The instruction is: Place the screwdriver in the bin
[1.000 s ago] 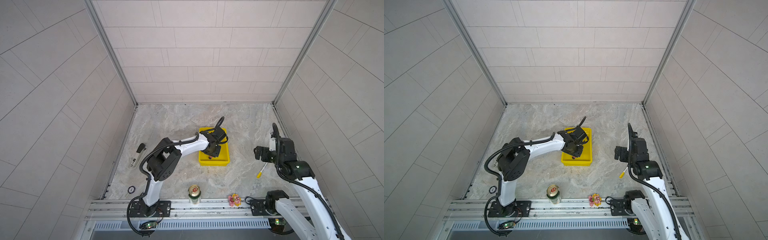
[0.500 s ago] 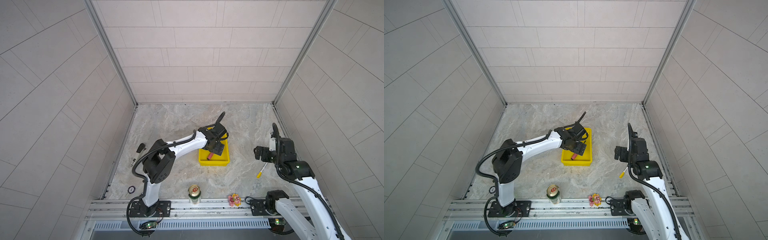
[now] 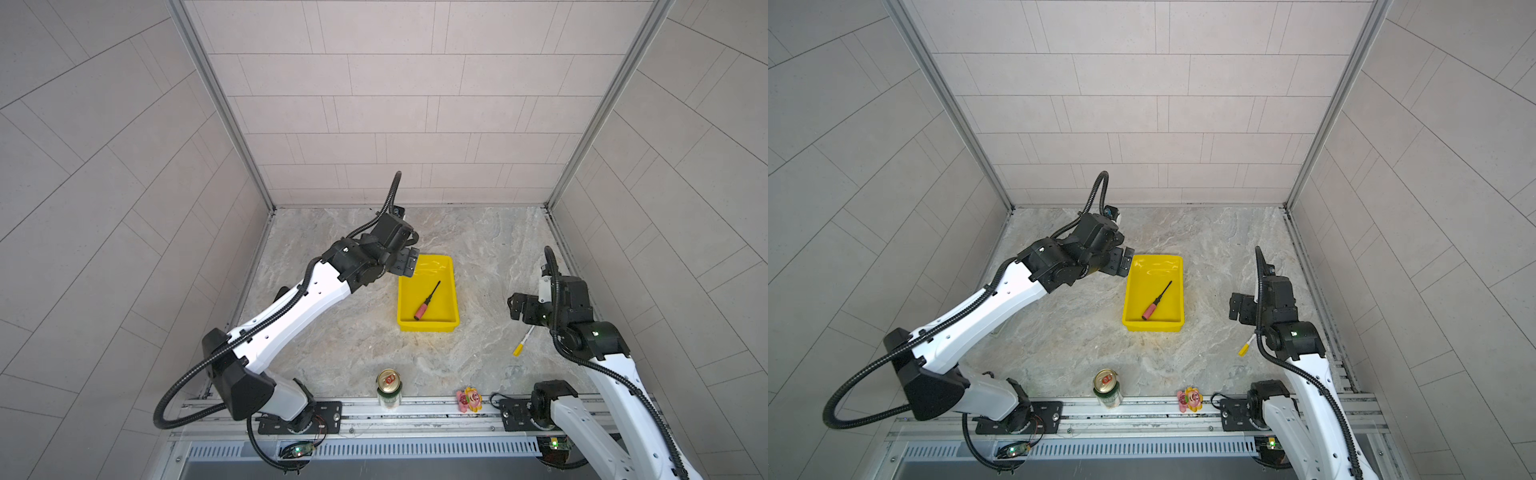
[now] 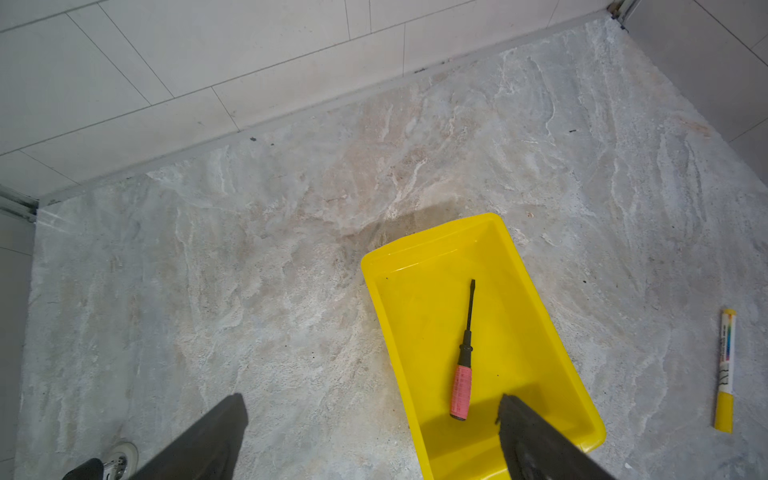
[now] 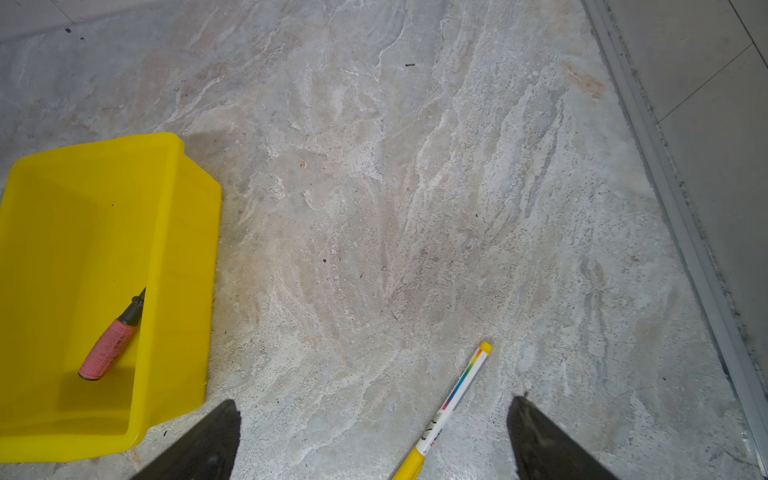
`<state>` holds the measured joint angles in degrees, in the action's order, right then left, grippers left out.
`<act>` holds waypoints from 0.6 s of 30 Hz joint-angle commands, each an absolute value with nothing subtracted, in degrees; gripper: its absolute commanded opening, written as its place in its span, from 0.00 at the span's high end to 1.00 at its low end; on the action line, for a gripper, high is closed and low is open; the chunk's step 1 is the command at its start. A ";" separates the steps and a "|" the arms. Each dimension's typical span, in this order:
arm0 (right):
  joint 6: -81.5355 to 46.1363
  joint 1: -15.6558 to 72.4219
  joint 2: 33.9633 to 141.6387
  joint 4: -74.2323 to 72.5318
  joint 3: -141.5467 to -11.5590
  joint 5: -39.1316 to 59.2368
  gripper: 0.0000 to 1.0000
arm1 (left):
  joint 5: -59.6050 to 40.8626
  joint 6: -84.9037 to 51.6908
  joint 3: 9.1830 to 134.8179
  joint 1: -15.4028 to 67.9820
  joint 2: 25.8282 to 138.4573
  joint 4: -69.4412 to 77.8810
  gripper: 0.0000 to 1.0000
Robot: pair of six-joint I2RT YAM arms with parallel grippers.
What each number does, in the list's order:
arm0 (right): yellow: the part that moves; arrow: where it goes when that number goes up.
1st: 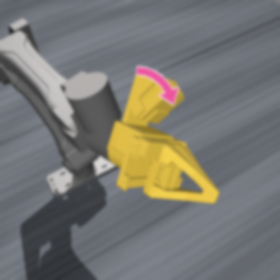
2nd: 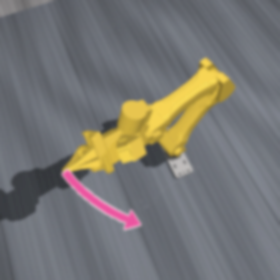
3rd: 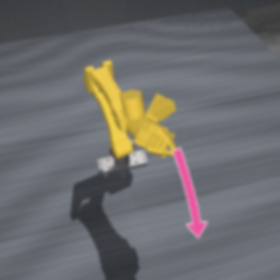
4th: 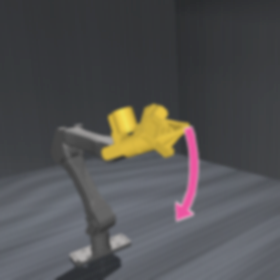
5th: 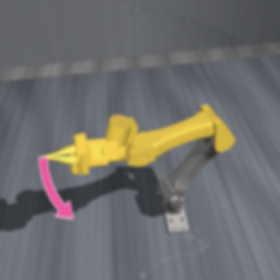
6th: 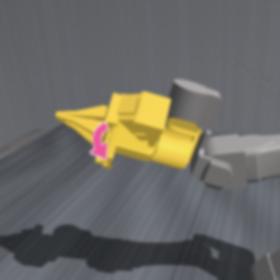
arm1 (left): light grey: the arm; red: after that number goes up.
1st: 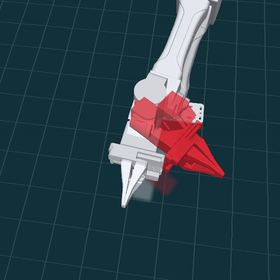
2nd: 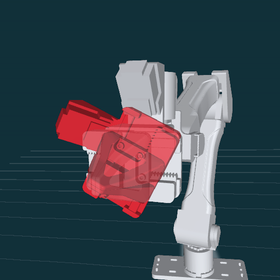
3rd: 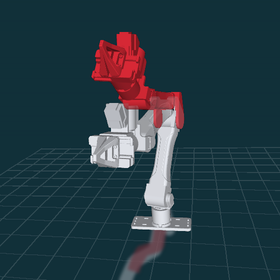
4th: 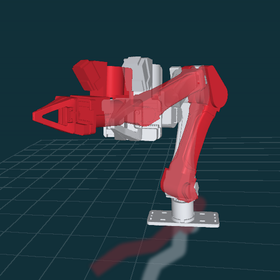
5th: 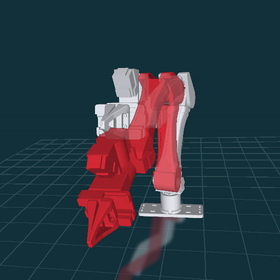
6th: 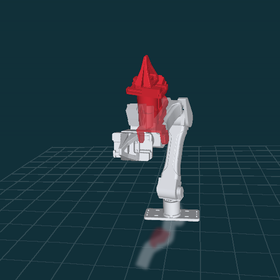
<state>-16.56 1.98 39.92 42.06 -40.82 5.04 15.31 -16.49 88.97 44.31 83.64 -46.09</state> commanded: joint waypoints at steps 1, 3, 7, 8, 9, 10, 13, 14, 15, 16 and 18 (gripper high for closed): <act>-16.43 2.20 37.99 43.16 -40.85 4.28 0.01 | 11.81 -15.65 89.38 42.62 83.93 -46.71 0.00; -16.46 2.37 38.13 43.32 -40.95 4.73 0.01 | 7.28 -16.25 88.58 40.93 83.94 -45.15 0.00; -16.33 2.58 38.84 43.56 -41.13 4.31 0.01 | 8.62 -14.44 87.66 40.69 83.63 -44.89 0.00; -16.51 2.61 38.81 43.68 -41.14 3.77 0.01 | 9.80 -14.02 87.39 40.69 83.28 -44.71 0.00; -16.61 2.65 38.47 43.60 -41.06 3.30 0.01 | 11.03 -13.44 86.92 40.61 82.75 -44.17 0.00; -16.60 2.70 38.21 43.59 -41.04 2.82 0.01 | 12.04 -12.94 86.29 40.58 82.11 -43.45 0.00; -16.95 2.64 37.29 43.53 -40.95 0.36 0.01 | 15.64 -9.68 81.63 40.57 78.86 -39.22 0.00; -17.48 2.65 37.08 43.44 -40.87 -0.83 0.01 | 17.11 -8.73 79.40 40.56 77.23 -37.00 0.00; -18.99 2.66 36.69 42.75 -40.35 -2.32 0.01 | 18.89 -8.06 76.84 40.60 75.51 -34.59 0.00; -20.31 2.64 36.35 41.34 -39.63 -3.13 0.01 | 20.21 -7.41 74.25 40.55 74.00 -32.09 0.00; -22.00 2.68 35.62 36.31 -37.59 -2.76 0.01 | 23.08 -8.36 67.80 40.60 70.07 -25.55 0.00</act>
